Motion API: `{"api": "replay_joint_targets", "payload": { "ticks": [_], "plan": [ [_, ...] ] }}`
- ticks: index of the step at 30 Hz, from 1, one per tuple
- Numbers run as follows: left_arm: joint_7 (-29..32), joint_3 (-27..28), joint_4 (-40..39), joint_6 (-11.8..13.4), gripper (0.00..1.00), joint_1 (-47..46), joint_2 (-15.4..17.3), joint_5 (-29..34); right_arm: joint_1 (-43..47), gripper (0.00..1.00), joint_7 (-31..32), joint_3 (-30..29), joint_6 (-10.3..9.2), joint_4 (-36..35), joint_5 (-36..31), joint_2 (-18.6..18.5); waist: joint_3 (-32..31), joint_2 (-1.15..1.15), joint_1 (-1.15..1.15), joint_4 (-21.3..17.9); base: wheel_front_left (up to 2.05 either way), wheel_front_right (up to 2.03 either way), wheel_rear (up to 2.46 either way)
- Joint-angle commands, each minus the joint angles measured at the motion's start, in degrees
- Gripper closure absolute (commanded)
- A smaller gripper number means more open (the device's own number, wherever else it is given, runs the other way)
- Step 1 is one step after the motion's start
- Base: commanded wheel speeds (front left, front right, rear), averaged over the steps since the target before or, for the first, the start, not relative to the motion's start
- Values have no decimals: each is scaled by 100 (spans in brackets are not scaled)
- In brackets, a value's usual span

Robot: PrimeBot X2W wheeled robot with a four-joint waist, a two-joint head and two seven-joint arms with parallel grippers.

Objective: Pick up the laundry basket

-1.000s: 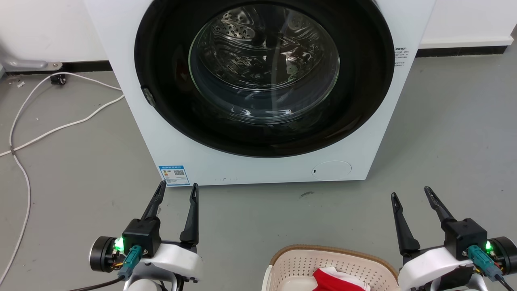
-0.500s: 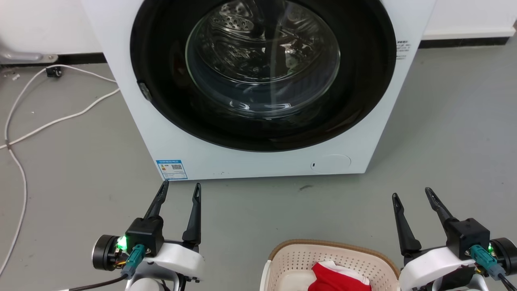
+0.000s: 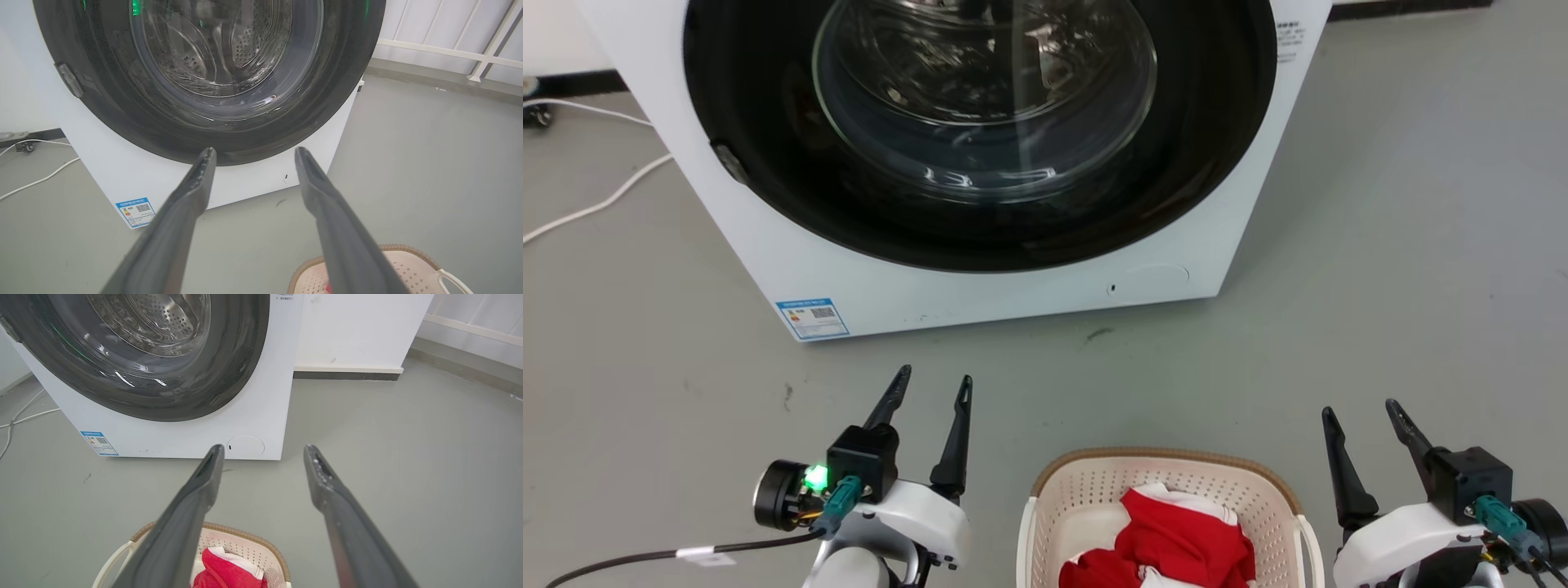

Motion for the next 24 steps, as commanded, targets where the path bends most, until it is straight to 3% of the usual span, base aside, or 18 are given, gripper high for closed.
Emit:
{"api": "replay_joint_targets", "payload": {
  "ticks": [1, 9, 24],
  "plan": [
    [-12, -16, 38, -11, 0, -65, 0, -12, -67, 0, -33, -8, -2, 40, 11, 16, 103, 0, 0, -76, 0, 0, 0],
    [26, -354, 1080, -28, 0, -511, -3, -151, -366, 0, -147, 12, -2, 950, 227, 14, 573, 0, 0, -231, 0, 0, 0],
    [412, -931, 3452, -114, 0, -1974, 1, -716, -1687, 0, -376, 237, -2, 3535, 672, 12, 1868, 0, 0, -585, 0, 0, 0]
  ]
}}
